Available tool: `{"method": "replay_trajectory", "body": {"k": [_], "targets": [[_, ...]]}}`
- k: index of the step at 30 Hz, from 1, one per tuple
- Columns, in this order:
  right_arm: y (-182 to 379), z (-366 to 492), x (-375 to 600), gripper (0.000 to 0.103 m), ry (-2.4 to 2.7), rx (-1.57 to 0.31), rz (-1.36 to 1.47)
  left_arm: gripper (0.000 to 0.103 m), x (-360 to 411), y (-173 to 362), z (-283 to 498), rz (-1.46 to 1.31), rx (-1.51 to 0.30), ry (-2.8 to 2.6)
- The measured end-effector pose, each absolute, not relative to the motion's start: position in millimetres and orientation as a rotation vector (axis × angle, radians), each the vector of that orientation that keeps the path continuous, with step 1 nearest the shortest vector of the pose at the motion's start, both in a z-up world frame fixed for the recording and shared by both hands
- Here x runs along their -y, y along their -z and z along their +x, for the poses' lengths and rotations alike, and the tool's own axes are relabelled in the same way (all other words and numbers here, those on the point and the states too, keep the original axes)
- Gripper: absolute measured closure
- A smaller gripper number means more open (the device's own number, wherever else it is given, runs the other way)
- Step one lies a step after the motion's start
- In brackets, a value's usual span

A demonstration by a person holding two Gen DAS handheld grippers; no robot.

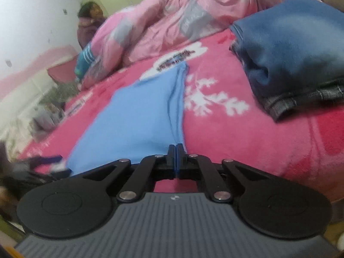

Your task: Fold clothes

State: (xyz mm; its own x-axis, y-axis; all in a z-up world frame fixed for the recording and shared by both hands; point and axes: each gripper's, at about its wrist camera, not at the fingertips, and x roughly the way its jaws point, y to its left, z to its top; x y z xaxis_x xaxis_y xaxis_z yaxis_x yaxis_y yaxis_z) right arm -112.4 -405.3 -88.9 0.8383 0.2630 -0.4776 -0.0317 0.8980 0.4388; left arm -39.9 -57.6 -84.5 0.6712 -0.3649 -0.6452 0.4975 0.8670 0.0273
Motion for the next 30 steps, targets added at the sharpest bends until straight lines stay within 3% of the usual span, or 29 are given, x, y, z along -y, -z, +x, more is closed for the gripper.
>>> {"method": "replay_trajectory", "body": {"k": [5,12,18,22,30], "targets": [[59,-102,387,0.100,-0.203,-0.494,0.329,0.003,57,86,-41,0.201,-0.673,0.488],[93,-59,399,0.103,-0.249,-0.595,0.461,0.002,53,88,-41,0.189,-0.661,0.505],[63,-44,395,0.099,-0.242,-0.547,0.409,0.002,51,89,-43,0.182,-0.648,0.510],[86,-18,401,0.103,-0.196,-0.651,0.412,0.002,49,90,-42,0.176,-0.643,0.517],[67,-3,394,0.099,-0.220,-0.630,0.396,0.000,49,91,-41,0.177,-0.637,0.524]]}}
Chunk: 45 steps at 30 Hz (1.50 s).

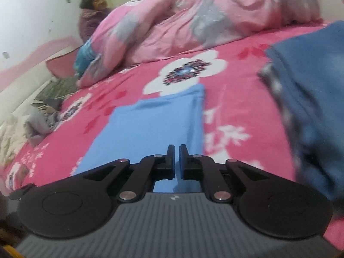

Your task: Fold clothes

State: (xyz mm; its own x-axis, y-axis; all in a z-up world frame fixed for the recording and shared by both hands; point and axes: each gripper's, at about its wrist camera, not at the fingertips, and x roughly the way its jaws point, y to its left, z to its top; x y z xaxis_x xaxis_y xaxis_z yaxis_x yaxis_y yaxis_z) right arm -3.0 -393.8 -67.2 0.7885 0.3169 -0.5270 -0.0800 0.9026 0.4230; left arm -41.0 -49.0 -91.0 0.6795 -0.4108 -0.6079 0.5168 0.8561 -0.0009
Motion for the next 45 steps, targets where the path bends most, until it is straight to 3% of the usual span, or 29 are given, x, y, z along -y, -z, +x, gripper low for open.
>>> {"method": "replay_trajectory", "body": {"k": [5,7,13,20,33,38,41,45], "targets": [[84,21,402,0.103,-0.116,-0.666,0.420,0.000,50,90,-40,0.177,-0.639,0.519],[72,10,399,0.098,-0.102,-0.630,0.421,0.000,50,90,-40,0.174,-0.638,0.518],[45,-37,356,0.098,-0.250,-0.583,0.263,0.000,50,90,-40,0.172,-0.640,0.519],[50,-53,312,0.092,-0.356,-0.635,0.035,0.000,50,90,-40,0.173,-0.641,0.517],[65,-41,302,0.089,-0.400,-0.667,-0.068,0.000,50,90,-40,0.173,-0.641,0.515],[66,-40,300,0.093,-0.408,-0.679,-0.076,0.000,50,90,-40,0.175,-0.642,0.515],[66,-40,305,0.103,-0.410,-0.679,-0.013,0.000,50,90,-40,0.176,-0.643,0.513],[63,-45,322,0.103,-0.408,-0.652,0.148,0.000,51,90,-40,0.175,-0.645,0.510]]}}
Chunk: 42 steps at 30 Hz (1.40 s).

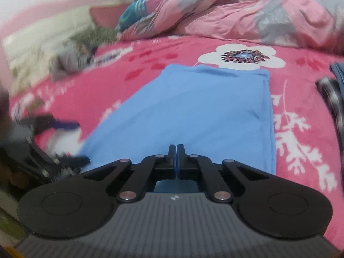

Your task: Fold clothes

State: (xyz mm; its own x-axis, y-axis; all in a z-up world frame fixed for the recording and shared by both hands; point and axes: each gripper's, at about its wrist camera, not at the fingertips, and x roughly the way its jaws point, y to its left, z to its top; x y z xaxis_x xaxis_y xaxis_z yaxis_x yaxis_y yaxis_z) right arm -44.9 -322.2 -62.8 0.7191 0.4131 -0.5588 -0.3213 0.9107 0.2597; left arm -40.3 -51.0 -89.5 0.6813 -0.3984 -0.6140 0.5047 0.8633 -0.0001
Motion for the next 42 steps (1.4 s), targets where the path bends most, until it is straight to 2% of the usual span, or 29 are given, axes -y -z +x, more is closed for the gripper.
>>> {"method": "replay_trajectory", "body": {"k": [5,12,15,17,18,19,20,21,22,24,27,39,42], "targets": [[61,-54,350,0.103,-0.410,-0.594,0.374,0.000,52,89,-40,0.174,-0.649,0.505],[50,-86,363,0.103,-0.507,-0.526,0.468,0.000,52,88,-39,0.172,-0.655,0.497],[49,-103,351,0.103,-0.642,-0.578,0.411,0.000,53,88,-39,0.172,-0.657,0.495],[53,-111,334,0.100,-0.736,-0.677,0.342,0.000,53,88,-38,0.172,-0.659,0.494],[56,-114,323,0.095,-0.766,-0.736,0.288,0.000,53,87,-38,0.172,-0.660,0.492],[59,-117,310,0.076,-0.765,-0.792,0.205,0.000,54,87,-38,0.172,-0.661,0.491],[61,-120,297,0.062,-0.755,-0.842,0.122,0.000,54,87,-38,0.172,-0.662,0.489],[64,-123,287,0.035,-0.730,-0.870,0.059,0.000,54,87,-38,0.172,-0.664,0.488],[65,-124,283,0.024,-0.716,-0.874,0.034,0.000,54,87,-38,0.171,-0.665,0.486],[66,-127,274,0.023,-0.688,-0.882,-0.016,0.000,55,86,-37,0.172,-0.668,0.485],[62,-126,274,0.015,-0.652,-0.873,0.001,0.000,55,86,-37,0.171,-0.671,0.483],[59,-136,296,0.014,-0.551,-0.802,0.116,0.000,56,81,-39,0.170,-0.678,0.463],[54,-135,306,0.014,-0.511,-0.748,0.164,0.001,54,65,-45,0.182,-0.613,0.412]]}}
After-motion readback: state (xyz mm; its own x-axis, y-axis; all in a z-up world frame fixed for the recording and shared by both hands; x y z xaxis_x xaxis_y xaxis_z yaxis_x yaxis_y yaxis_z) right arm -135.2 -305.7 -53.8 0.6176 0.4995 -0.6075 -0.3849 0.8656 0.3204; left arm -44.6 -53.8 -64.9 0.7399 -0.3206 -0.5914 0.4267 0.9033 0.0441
